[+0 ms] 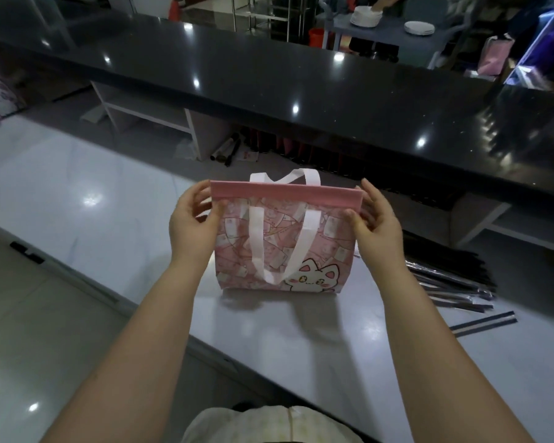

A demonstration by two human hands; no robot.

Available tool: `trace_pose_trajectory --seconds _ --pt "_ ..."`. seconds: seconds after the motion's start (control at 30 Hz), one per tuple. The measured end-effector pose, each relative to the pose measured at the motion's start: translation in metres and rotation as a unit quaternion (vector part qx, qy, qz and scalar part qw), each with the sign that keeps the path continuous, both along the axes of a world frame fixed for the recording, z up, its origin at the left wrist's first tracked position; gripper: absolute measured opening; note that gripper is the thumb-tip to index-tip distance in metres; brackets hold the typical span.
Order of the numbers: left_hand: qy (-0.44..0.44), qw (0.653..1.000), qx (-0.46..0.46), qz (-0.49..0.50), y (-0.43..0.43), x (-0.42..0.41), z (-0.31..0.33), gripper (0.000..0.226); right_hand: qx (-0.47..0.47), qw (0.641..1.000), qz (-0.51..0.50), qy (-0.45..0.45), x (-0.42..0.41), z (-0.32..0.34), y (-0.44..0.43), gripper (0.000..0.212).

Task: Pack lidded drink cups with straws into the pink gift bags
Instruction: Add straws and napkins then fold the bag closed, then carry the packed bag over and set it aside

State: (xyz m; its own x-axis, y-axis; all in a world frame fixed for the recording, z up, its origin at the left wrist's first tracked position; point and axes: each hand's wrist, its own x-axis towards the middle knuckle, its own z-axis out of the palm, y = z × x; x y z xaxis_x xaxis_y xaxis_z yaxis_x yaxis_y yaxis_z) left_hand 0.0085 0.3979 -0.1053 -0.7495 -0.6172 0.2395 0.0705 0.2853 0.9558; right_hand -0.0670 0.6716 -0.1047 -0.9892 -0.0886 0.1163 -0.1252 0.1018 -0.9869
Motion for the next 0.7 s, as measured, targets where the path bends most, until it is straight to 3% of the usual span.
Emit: trace_pose_trajectory --seconds 0.07,0.17,0.27,0.4,0.7 --pt "-0.013 0.997 0.076 -0.011 0.003 0.015 -0.023 0.020 -0.034 0.999 0.011 -0.036 0.016 -0.027 0.005 0.061" --pt "-0.070 0.990 0.119 -0.035 0.010 0.046 -0.063 0.014 -0.043 0.995 0.010 -0.090 0.045 -0.078 0.012 0.056" --pt "-0.092 0.981 0.168 -0.040 0.015 0.061 -0.083 0.024 -0.074 0.988 0.006 -0.135 0.060 -0.106 0.010 0.053" --pt "-0.076 0.976 0.200 -0.041 0.014 0.059 -0.083 0.015 -0.065 0.991 -0.009 -0.113 0.056 -0.102 0.003 0.053" --pt "-0.055 0.975 0.214 0.022 -0.002 0.089 -0.075 0.019 -0.115 0.989 0.024 -0.088 0.053 -0.078 -0.029 0.051"
